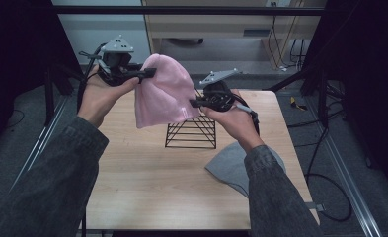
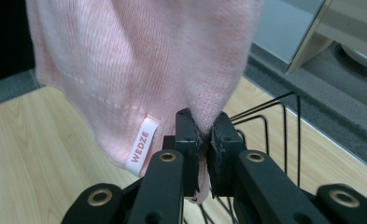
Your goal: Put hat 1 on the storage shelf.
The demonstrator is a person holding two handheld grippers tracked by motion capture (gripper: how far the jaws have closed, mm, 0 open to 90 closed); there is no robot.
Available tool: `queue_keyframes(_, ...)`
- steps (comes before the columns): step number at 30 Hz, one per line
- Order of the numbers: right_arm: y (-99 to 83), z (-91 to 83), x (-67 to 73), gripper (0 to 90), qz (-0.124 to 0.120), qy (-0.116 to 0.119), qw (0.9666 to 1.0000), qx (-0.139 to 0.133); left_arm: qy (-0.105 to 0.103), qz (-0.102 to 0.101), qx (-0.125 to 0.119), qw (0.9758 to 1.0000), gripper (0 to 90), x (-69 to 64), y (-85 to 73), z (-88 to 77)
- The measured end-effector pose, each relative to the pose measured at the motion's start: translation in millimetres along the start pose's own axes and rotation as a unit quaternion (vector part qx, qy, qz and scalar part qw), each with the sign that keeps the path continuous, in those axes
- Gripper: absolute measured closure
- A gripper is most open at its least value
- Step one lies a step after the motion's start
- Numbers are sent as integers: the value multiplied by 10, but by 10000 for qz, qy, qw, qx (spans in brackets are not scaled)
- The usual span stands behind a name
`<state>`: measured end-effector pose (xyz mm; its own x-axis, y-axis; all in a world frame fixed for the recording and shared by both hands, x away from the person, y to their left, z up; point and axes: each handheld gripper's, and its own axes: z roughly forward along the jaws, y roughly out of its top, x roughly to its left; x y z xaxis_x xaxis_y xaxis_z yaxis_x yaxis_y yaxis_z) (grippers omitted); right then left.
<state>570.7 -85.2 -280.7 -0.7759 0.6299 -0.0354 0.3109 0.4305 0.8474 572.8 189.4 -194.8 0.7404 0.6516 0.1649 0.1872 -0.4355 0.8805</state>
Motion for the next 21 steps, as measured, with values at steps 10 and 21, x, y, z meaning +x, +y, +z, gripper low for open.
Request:
queue_keyframes(10,17,21,-184,839,322,-169,9993,-75,39,69,160,9998,765,53,210,280)
queue_keyframes(21,-57,-19,-410,837,539,-315,9980,-23,43,71,260,9996,766,77,273,570)
